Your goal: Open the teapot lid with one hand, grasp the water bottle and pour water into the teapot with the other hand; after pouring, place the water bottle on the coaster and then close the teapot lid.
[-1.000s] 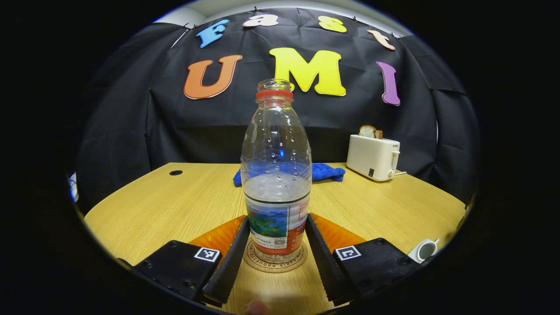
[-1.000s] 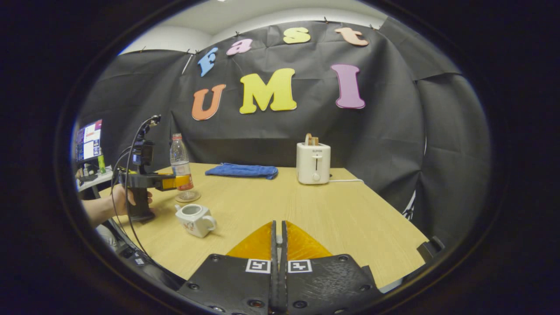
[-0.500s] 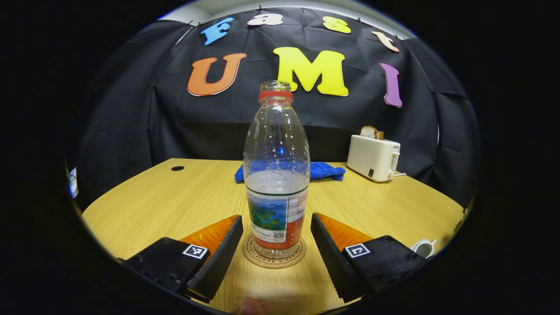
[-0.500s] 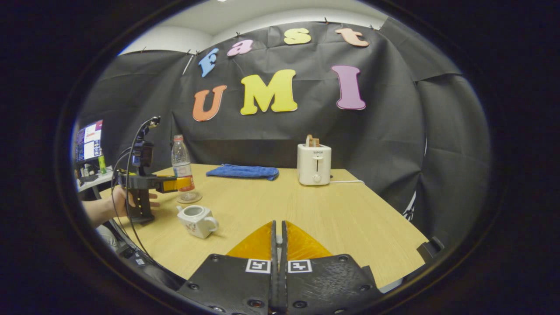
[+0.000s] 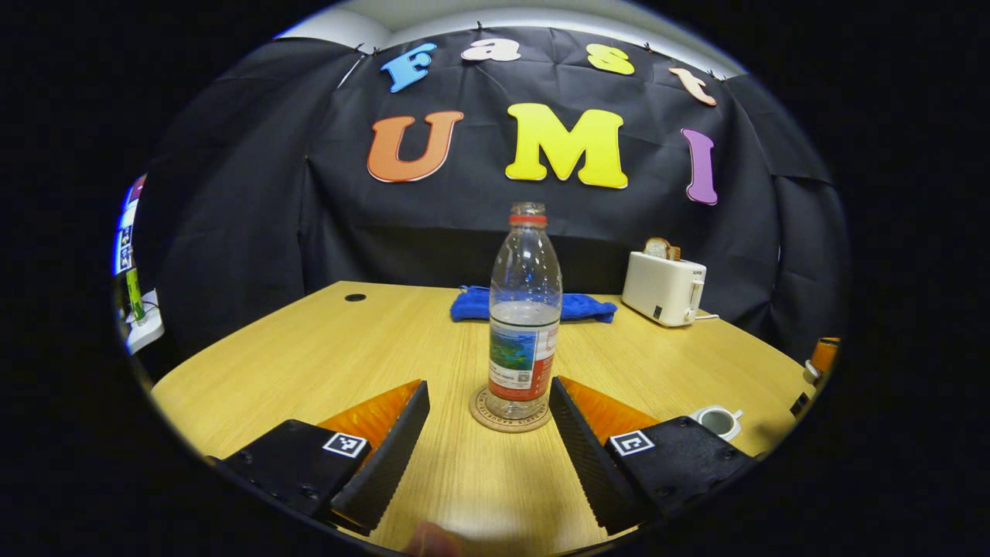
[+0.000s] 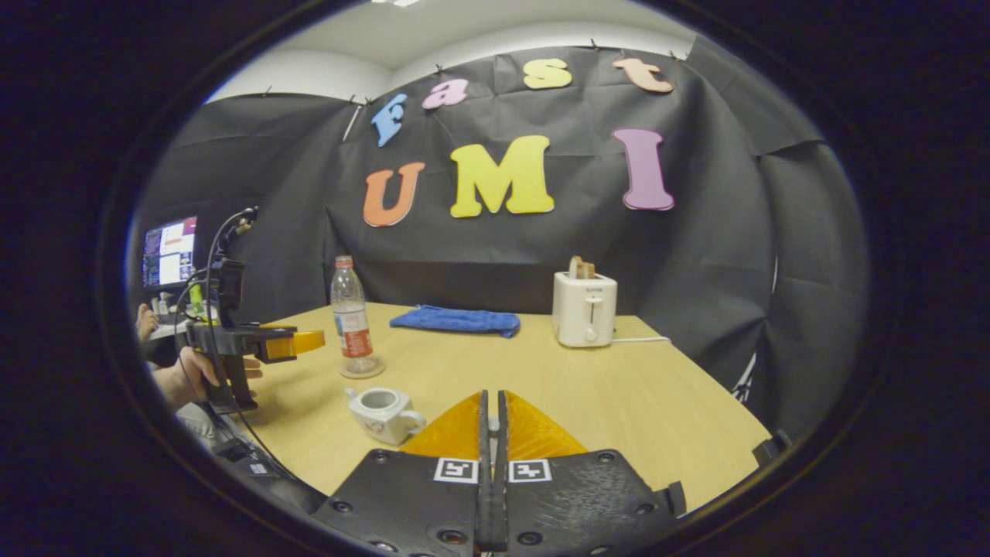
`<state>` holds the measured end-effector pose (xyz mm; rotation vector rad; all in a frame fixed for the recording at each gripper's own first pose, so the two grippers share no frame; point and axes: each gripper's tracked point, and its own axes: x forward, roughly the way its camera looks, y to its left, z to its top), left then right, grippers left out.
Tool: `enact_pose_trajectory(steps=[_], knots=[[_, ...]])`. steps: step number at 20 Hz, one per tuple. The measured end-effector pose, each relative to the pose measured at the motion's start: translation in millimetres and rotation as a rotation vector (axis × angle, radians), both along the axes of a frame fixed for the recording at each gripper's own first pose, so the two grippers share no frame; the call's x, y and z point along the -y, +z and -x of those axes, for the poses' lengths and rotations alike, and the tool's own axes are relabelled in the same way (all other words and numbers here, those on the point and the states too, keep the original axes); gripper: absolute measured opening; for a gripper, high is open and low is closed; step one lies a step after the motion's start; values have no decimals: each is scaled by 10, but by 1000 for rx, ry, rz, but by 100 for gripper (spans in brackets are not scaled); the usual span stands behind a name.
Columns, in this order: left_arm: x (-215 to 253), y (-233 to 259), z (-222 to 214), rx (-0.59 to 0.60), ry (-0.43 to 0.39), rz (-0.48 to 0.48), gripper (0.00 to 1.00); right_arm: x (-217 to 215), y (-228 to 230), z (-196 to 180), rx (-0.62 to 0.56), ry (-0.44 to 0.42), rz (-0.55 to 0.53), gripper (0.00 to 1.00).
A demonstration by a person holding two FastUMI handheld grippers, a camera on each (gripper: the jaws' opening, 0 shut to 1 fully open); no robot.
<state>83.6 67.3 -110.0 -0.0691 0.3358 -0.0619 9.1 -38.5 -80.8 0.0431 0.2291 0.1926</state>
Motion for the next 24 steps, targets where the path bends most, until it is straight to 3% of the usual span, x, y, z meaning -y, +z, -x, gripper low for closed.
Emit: enact_pose_trajectory(steps=[8, 14, 24], knots=[[-367, 413, 568, 115, 67, -7, 98, -714, 236, -284, 49, 126, -7, 0], [-613, 551, 811, 169, 135, -123, 98, -1165, -35, -487, 25, 208, 8, 0], [-607, 726, 953, 245, 130, -189, 97, -1281, -336, -609, -13, 227, 27, 0]])
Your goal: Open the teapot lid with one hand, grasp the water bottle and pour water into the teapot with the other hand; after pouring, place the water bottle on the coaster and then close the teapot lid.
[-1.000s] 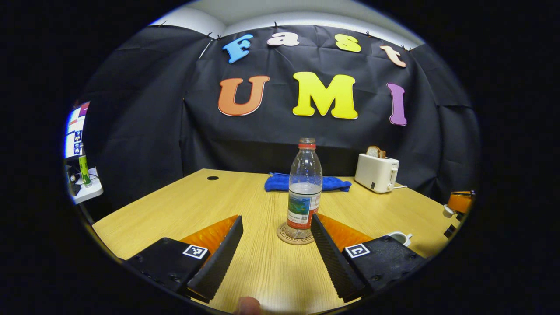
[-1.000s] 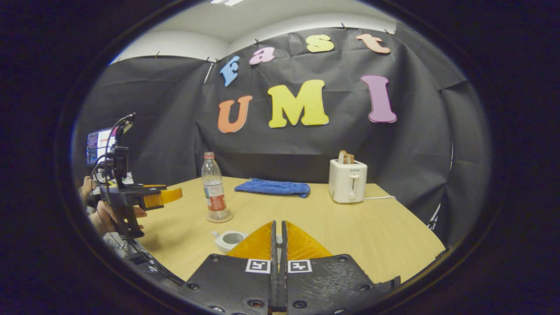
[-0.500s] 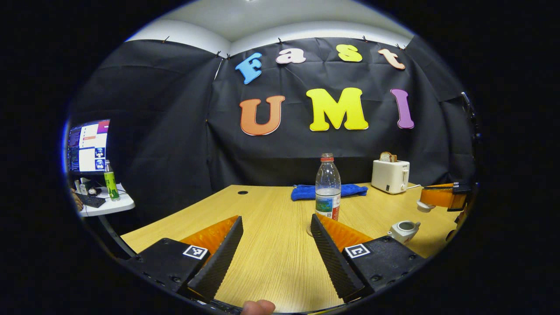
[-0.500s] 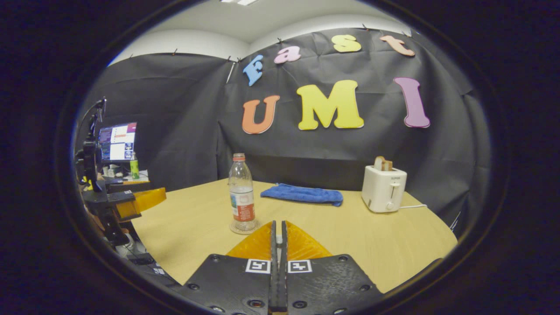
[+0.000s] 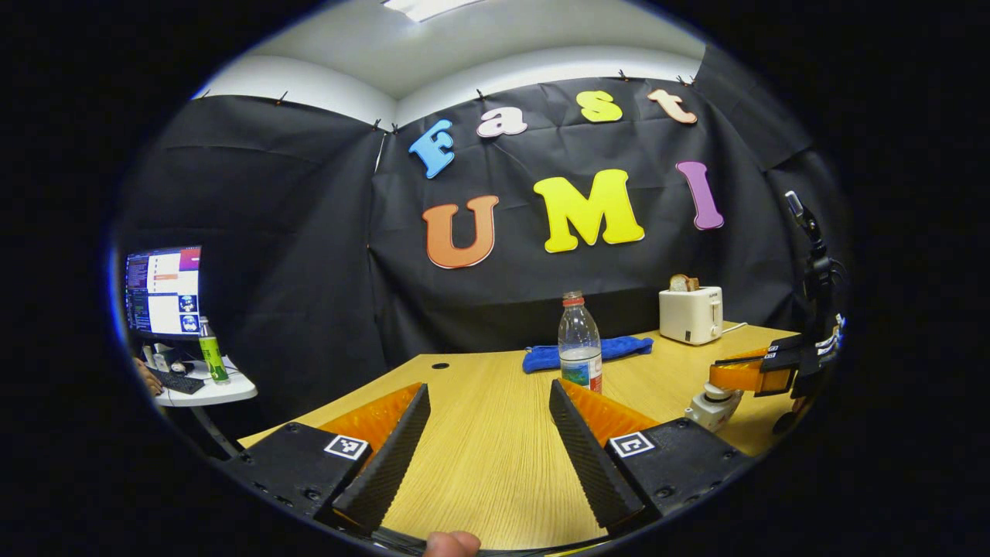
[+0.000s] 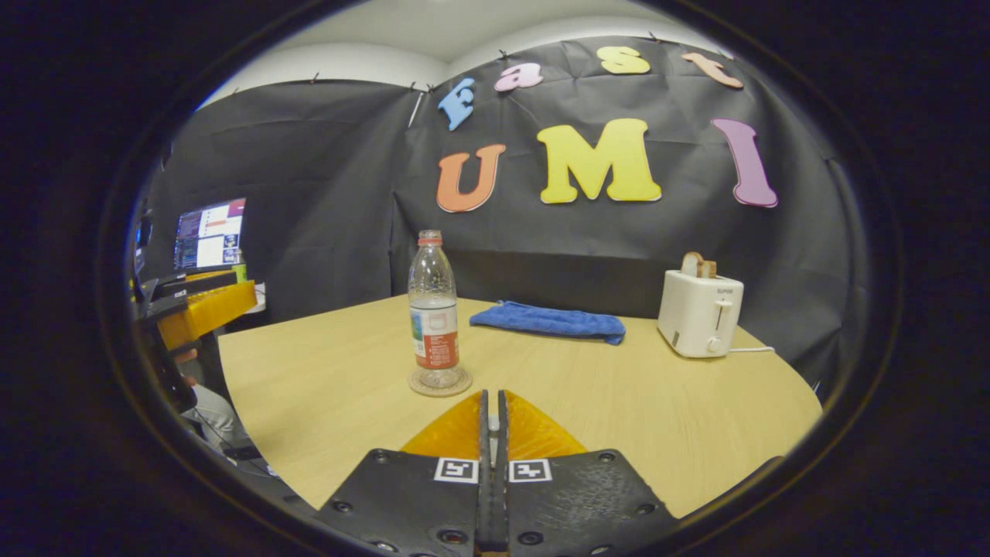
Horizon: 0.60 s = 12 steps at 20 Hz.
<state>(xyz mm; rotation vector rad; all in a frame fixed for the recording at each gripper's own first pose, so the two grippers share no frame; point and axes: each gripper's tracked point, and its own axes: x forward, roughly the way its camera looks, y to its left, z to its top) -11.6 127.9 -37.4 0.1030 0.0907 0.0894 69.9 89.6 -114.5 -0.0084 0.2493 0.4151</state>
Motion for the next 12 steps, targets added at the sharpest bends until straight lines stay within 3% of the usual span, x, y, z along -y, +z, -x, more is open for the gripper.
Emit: enact_pose_trajectory(steps=[12], knots=[[12, 28, 29, 7, 4, 22, 97, 37, -136, -11, -12, -7, -10, 0]])
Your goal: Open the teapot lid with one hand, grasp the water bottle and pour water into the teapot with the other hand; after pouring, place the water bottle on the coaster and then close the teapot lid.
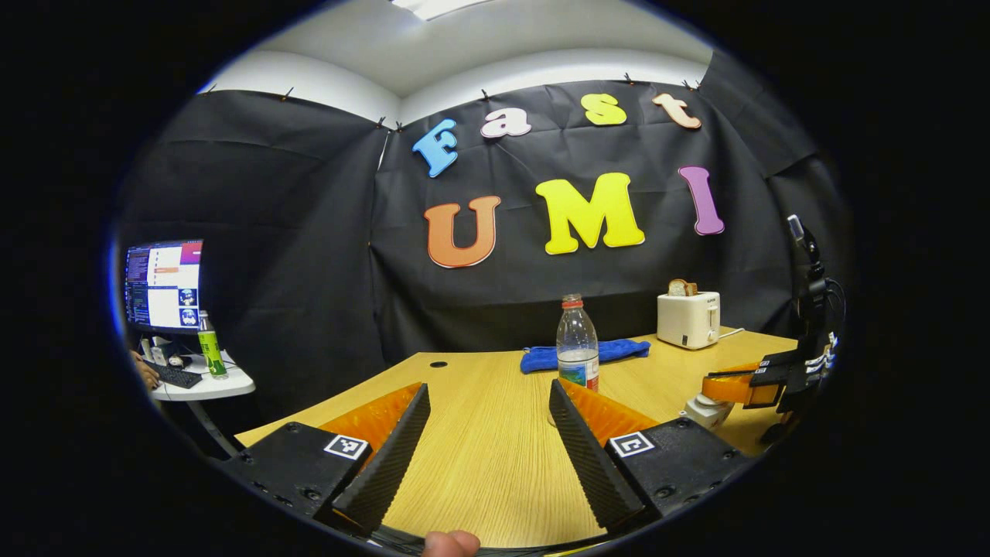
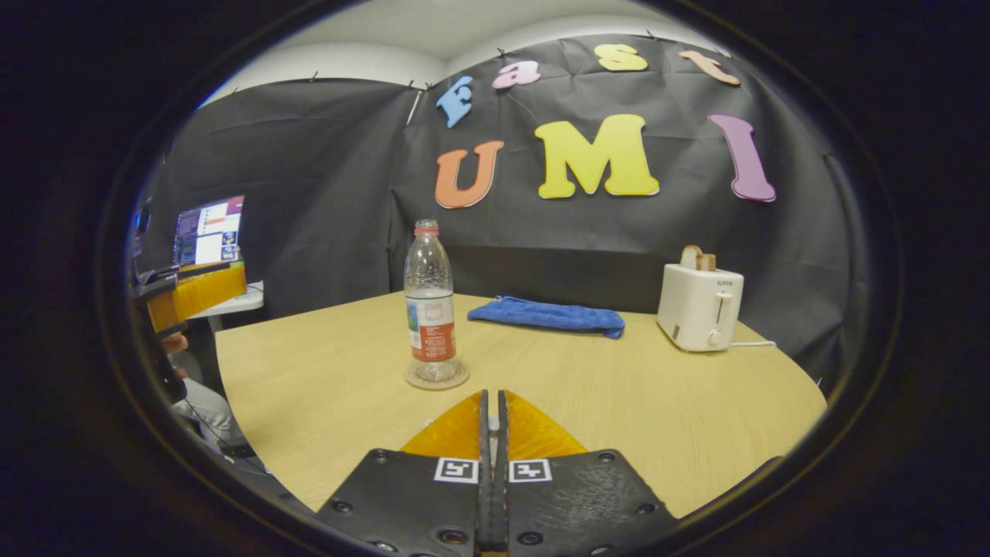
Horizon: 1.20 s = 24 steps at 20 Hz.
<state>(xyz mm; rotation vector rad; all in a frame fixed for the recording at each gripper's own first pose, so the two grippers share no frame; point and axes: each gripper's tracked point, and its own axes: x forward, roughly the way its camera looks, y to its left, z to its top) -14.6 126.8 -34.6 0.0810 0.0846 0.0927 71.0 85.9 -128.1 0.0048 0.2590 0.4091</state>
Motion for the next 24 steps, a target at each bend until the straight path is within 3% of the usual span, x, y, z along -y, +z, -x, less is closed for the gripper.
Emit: enact_pose_trajectory(steps=[5, 10, 14, 15, 16, 20, 24], knots=[[66, 9, 4, 2, 0, 19, 97, -18, -6, 5, 13, -7, 12, 0], [198, 102, 10, 17, -21, 43, 97, 24, 87, 29, 17, -36, -27, 9], [357, 172, 0, 26, -42, 55, 97, 156, 355, 73, 45, -85, -80, 48], [409, 193, -4, 30, -48, 57, 97, 229, 423, 102, 59, -109, -79, 70], [495, 172, -45, 33, -58, 68, 97, 309, 507, 134, 75, -135, -72, 77], [754, 203, -86, 43, -71, 96, 97, 682, 889, 395, 165, -256, -16, 96], [1004, 336, -48, 71, -107, 89, 97, 917, 1209, 756, 253, -352, 3, 98]])
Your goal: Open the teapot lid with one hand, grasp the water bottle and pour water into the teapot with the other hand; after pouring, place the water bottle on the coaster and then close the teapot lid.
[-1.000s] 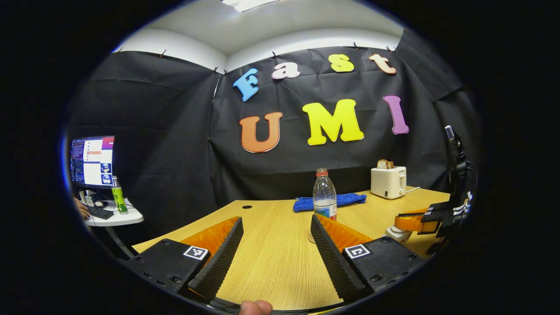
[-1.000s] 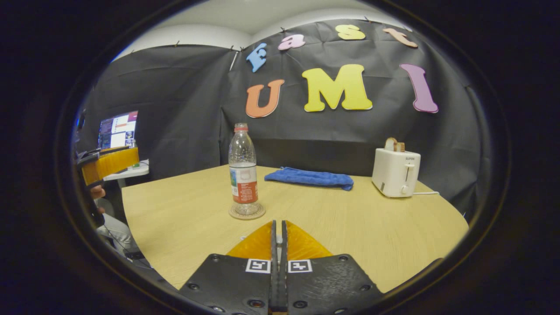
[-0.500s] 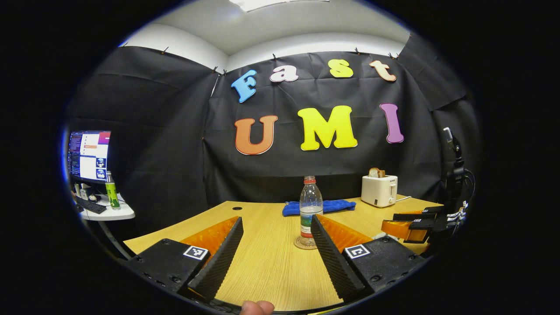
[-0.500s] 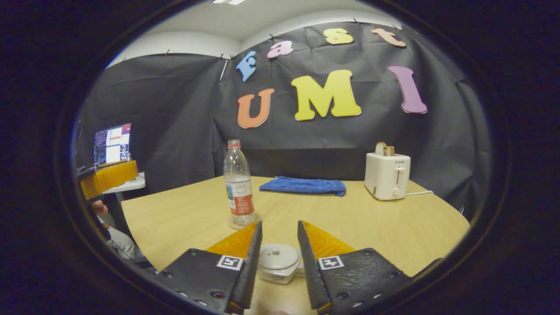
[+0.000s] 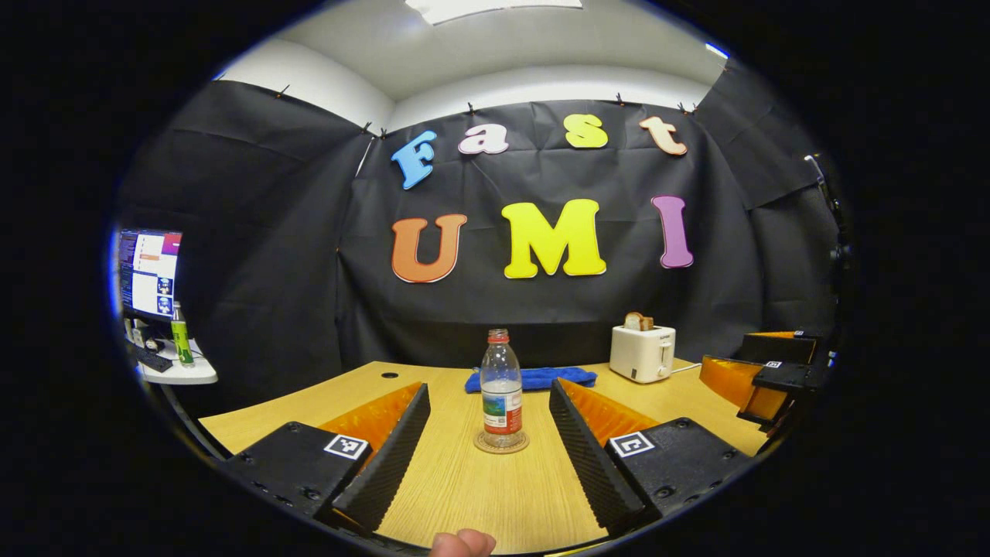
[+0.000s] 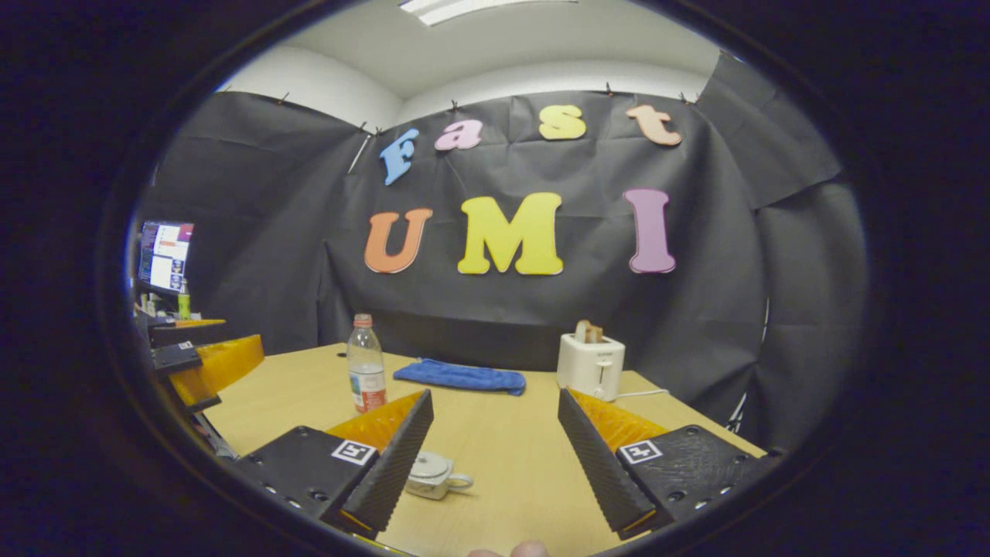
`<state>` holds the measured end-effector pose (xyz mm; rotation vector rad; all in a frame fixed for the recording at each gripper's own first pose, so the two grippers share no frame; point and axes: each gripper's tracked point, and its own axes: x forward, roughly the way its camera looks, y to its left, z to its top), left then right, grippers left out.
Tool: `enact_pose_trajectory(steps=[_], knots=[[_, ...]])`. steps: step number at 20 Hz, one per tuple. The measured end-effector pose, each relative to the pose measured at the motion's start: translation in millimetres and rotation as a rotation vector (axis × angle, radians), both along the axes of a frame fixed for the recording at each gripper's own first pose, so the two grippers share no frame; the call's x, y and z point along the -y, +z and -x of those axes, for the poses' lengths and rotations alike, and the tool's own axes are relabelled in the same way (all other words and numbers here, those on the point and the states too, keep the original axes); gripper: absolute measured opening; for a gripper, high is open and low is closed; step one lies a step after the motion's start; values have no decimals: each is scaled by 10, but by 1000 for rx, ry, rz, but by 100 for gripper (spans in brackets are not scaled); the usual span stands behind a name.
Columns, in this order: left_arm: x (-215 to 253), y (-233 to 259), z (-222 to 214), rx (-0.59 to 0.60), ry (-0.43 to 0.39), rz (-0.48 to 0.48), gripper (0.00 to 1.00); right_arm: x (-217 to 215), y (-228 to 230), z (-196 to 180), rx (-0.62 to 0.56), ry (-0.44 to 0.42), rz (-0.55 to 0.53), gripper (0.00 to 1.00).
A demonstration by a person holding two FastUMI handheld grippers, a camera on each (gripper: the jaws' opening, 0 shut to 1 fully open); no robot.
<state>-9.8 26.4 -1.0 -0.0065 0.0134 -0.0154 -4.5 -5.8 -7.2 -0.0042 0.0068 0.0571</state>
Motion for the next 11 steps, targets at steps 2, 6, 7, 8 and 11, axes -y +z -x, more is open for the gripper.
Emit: enact_pose_trajectory(steps=[2, 6, 7, 8, 11], knots=[[35, 39, 57, 2, -2, -7, 97, 68, 82, 155, 21, -35, 9, 98], [165, 82, 129, -11, -41, 15, 97, 145, 129, 345, 25, -77, -1, 99], [177, 89, 149, -13, -47, 16, 97, 153, 125, 371, 21, -83, -3, 99], [157, 107, 159, -10, -43, 17, 97, 169, 119, 394, 19, -88, -6, 98], [138, 109, 172, -10, -39, 29, 97, 165, 90, 407, 10, -95, -6, 99]])
